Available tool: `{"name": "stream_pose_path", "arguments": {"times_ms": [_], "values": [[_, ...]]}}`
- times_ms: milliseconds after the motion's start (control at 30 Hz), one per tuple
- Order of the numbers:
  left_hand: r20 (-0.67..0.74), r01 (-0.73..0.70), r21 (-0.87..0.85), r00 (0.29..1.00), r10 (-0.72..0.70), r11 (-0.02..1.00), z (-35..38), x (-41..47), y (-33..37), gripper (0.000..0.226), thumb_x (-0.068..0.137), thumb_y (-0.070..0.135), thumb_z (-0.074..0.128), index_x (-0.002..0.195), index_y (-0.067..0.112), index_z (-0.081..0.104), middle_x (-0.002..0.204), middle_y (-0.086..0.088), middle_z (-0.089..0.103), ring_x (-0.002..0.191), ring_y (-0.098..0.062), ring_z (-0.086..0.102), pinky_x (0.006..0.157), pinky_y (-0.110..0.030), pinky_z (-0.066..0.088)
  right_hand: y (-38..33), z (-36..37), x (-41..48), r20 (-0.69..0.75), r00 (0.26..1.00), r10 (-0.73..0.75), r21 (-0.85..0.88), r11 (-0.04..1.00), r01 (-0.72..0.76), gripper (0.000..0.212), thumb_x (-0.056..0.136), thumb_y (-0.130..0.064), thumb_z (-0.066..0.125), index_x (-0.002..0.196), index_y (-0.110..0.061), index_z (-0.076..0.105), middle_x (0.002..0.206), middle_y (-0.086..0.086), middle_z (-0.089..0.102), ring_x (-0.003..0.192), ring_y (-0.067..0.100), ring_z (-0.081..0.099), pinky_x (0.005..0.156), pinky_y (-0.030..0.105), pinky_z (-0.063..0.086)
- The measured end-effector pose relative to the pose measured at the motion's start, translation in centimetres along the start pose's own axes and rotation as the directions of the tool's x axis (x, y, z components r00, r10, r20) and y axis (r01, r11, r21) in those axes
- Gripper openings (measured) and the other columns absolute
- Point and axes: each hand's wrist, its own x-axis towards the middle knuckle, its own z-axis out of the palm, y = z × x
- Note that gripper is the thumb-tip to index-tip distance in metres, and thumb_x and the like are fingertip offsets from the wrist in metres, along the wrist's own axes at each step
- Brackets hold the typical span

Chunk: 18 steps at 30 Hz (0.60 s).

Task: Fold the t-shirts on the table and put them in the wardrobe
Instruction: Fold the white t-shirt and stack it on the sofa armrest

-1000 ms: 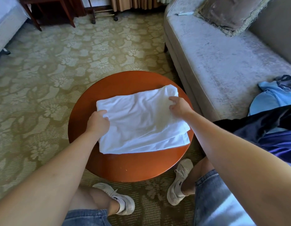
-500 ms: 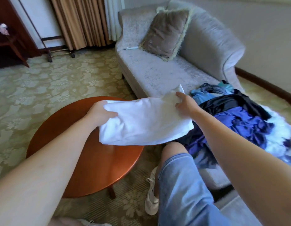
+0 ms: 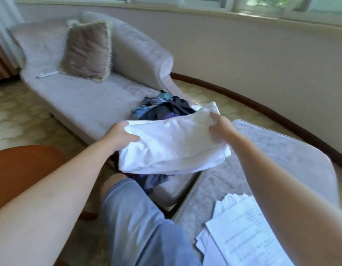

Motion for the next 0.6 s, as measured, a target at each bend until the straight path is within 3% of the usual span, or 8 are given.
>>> {"name": "stream_pose_path", "arguments": {"times_ms": [100, 233, 467, 600], "values": [[0.067, -0.015, 0.050, 0.998, 0.011, 0.999, 5.9, -0.7, 3.3, 0.084, 0.075, 0.016, 0.083, 0.146, 0.003, 0.039, 0.148, -0.013, 0.042, 0.131, -0.028, 0.045, 0.108, -0.041, 0.040, 5.3, -2.2, -0.9, -0.019, 0.993, 0.114, -0.008, 0.993, -0.114, 0.068, 0.095, -0.006, 0.048, 0.155, -0.022, 0.020, 0.151, 0.018, 0.036, 0.130, 0.033, 0.045, 0.096, 0.029, 0.037], [0.162, -0.062, 0.138, 0.986, 0.039, 0.989, 13.1, -0.4, 5.0, 0.084, 0.079, 0.015, 0.080, 0.148, 0.002, 0.035, 0.153, -0.014, 0.035, 0.137, -0.026, 0.040, 0.109, -0.039, 0.037, 11.4, -4.3, -3.0, -0.041, 0.973, 0.227, 0.000, 0.974, -0.227, 0.061, 0.095, -0.006, 0.046, 0.152, -0.011, 0.026, 0.145, 0.021, 0.044, 0.128, 0.036, 0.046, 0.098, 0.033, 0.037], [0.334, -0.157, 0.270, 0.940, 0.060, 0.950, 22.4, -0.5, 6.1, 0.082, 0.085, 0.019, 0.075, 0.151, 0.004, 0.029, 0.158, -0.011, 0.027, 0.142, -0.027, 0.032, 0.108, -0.035, 0.034, 21.0, -4.7, -5.7, -0.064, 0.908, 0.414, 0.087, 0.909, -0.408, 0.063, 0.096, -0.006, 0.046, 0.154, -0.020, 0.026, 0.142, 0.019, 0.048, 0.124, 0.034, 0.051, 0.092, 0.031, 0.041], [0.439, -0.231, 0.396, 0.898, 0.037, 0.889, 26.1, -1.7, 4.1, 0.081, 0.085, 0.013, 0.069, 0.152, 0.009, 0.025, 0.155, -0.012, 0.032, 0.137, -0.028, 0.037, 0.103, -0.034, 0.036, 26.6, -2.3, -8.6, 0.000, 0.854, 0.520, -0.003, 0.854, -0.520, 0.071, 0.089, -0.007, 0.051, 0.153, -0.016, 0.023, 0.141, 0.025, 0.044, 0.123, 0.038, 0.050, 0.084, 0.032, 0.041]]}}
